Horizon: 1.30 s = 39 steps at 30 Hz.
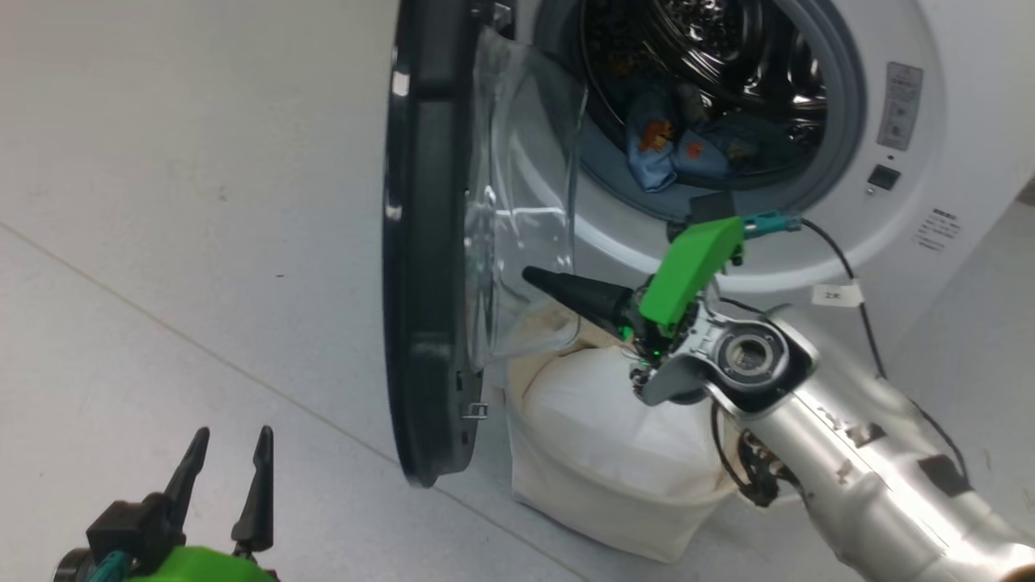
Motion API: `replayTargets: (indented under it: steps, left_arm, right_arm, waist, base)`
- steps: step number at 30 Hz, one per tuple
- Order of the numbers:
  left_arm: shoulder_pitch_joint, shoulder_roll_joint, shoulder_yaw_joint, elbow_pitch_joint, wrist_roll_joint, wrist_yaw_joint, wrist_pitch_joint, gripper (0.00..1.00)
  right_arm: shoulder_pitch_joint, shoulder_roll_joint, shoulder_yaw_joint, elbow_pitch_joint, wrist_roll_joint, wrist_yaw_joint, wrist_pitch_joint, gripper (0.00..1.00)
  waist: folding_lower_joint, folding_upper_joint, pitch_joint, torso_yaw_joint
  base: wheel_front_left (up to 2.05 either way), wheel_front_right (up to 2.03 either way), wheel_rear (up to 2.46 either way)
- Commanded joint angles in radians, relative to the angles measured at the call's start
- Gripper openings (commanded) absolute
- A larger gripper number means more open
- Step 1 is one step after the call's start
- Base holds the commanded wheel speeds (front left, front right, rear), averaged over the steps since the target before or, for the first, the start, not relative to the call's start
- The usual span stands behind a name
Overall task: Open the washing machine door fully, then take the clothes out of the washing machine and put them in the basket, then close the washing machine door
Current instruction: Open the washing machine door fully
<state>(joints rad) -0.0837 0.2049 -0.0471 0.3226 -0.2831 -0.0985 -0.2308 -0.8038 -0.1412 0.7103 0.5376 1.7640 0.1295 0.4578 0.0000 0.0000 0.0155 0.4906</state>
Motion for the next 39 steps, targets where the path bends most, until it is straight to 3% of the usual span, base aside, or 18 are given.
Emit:
replayTargets:
  steps: [1, 7, 8, 10, 14, 15, 20, 29, 33, 39]
  left_arm:
    - [-0.048, 0.026, 0.041, -0.033, -0.010, -0.001, -0.007, 1.00]
    - [-0.047, 0.030, 0.047, -0.046, -0.018, 0.001, -0.014, 1.00]
    - [-0.046, 0.031, 0.049, -0.050, -0.020, 0.002, -0.015, 1.00]
    - [-0.045, 0.032, 0.050, -0.052, -0.021, 0.004, -0.017, 1.00]
    - [-0.040, 0.035, 0.051, -0.054, -0.025, 0.007, -0.018, 1.00]
    - [-0.040, 0.035, 0.051, -0.054, -0.025, 0.007, -0.018, 1.00]
    - [-0.033, 0.038, 0.053, -0.051, -0.032, 0.009, -0.019, 1.00]
    - [-0.028, 0.047, 0.048, -0.051, -0.039, 0.009, -0.019, 1.00]
    - [-0.028, 0.050, 0.042, -0.052, -0.042, 0.009, -0.015, 1.00]
    - [-0.029, 0.054, 0.032, -0.049, -0.045, 0.008, -0.011, 1.00]
  right_arm:
    - [0.017, -0.023, -0.004, -0.061, -0.020, 0.001, -0.030, 1.00]
    - [0.098, -0.160, 0.015, -0.192, -0.183, 0.001, -0.199, 1.00]
    - [0.128, -0.212, 0.014, -0.250, -0.289, 0.001, -0.303, 1.00]
    - [0.168, -0.268, 0.021, -0.281, -0.412, 0.001, -0.397, 1.00]
    - [0.265, -0.339, 0.012, -0.310, -0.638, 0.001, -0.558, 1.00]
    - [0.265, -0.339, 0.012, -0.310, -0.638, 0.001, -0.558, 1.00]
    - [0.406, -0.348, -0.056, -0.328, -0.855, 0.001, -0.674, 1.00]
    - [0.622, -0.272, -0.267, -0.382, -1.119, 0.001, -0.718, 1.00]
    - [0.694, -0.225, -0.355, -0.434, -1.179, 0.001, -0.719, 1.00]
    - [0.729, -0.203, -0.377, -0.440, -1.214, 0.001, -0.719, 1.00]
  waist:
    - [0.0001, 0.0000, 0.012, -0.028]
    - [0.0001, 0.0000, 0.017, -0.080]
    - [0.0001, 0.0000, 0.017, -0.093]
    - [0.0001, 0.0000, 0.014, -0.103]
    - [0.0001, 0.0000, 0.007, -0.114]
    - [0.0001, 0.0000, 0.007, -0.114]
    - [0.0001, 0.0000, -0.006, -0.117]
    - [0.0001, 0.0000, -0.025, -0.111]
    - [0.0001, 0.0000, -0.030, -0.109]
    - [0.0001, 0.0000, -0.033, -0.111]
  base:
    - [0.00, 0.00, 0.00]
    - [0.00, 0.00, 0.00]
    - [0.00, 0.00, 0.00]
    - [0.00, 0.00, 0.00]
    - [0.00, 0.00, 0.00]
    - [0.00, 0.00, 0.00]
    - [0.00, 0.00, 0.00]
    - [0.00, 0.00, 0.00]
    - [0.00, 0.00, 0.00]
    - [0.00, 0.00, 0.00]
